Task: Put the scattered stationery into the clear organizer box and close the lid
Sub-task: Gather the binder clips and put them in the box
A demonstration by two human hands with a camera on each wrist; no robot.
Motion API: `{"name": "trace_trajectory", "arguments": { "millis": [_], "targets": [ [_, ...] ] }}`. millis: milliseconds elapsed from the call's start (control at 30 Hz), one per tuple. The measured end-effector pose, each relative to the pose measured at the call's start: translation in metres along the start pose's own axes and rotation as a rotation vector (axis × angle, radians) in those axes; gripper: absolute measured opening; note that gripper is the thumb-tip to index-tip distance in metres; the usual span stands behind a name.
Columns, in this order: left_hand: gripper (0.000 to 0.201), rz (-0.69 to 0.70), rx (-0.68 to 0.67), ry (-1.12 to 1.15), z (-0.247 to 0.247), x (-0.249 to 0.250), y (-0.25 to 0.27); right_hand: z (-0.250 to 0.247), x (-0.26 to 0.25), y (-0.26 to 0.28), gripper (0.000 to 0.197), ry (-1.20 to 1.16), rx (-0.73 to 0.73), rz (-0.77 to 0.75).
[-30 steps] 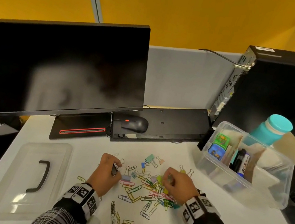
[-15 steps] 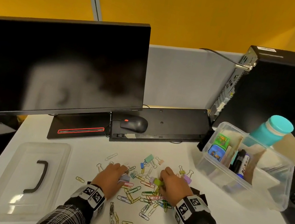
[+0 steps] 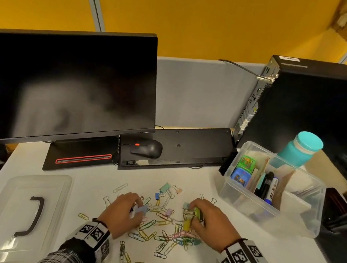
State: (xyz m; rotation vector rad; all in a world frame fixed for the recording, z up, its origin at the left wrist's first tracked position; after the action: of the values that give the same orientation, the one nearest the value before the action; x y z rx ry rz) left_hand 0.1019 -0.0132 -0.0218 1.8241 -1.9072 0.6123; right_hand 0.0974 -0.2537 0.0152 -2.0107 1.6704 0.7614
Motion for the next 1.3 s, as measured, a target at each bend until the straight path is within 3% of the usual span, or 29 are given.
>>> {"name": "trace_trajectory", "arguments": {
  "millis": [100,233,400,567,833,1067,1167,1300],
  "targets": [
    [0.014,-0.005,0.015,0.034,0.003,0.01,0.001,-0.045,0.004,0.01,0.01,-0.142,0.102,0.054],
    [0.013,-0.032,0.029,0.044,0.014,0.018,0.002,-0.069,0.013,0.019,0.014,-0.339,0.072,0.116],
    [0.013,-0.04,-0.006,0.063,0.028,0.032,0.005,-0.049,0.026,0.028,0.017,-0.359,0.044,0.137],
    [0.016,-0.068,-0.028,0.061,0.034,0.04,0.011,-0.02,0.042,0.034,0.028,-0.185,-0.04,0.125],
    [0.024,-0.14,0.081,0.278,0.021,0.065,-0.003,-0.026,0.044,0.027,0.01,-0.434,-0.006,0.284],
    [0.024,-0.247,0.078,0.516,0.014,0.074,-0.009,-0.028,0.042,0.023,0.011,-0.6,0.006,0.356],
    [0.031,-0.35,0.083,0.673,0.011,0.072,-0.012,-0.029,0.038,0.022,0.013,-0.622,0.004,0.359],
    [0.025,-0.643,0.077,1.004,0.014,0.069,-0.013,-0.03,0.032,0.019,0.016,-0.595,0.011,0.326]
  ]
}}
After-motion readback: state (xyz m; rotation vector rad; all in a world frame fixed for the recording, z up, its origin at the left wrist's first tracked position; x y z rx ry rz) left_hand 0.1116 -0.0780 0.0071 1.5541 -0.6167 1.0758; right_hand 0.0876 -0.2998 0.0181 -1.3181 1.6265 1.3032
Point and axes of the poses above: each hand's wrist, its own y-axis away from the middle knuckle, its own z-axis out of the palm, x = y × z, the point moved 6 cm from there along -y, towards the middle knuckle, and after that the axes turned 14 degrees about x, right-handed, at the moved point
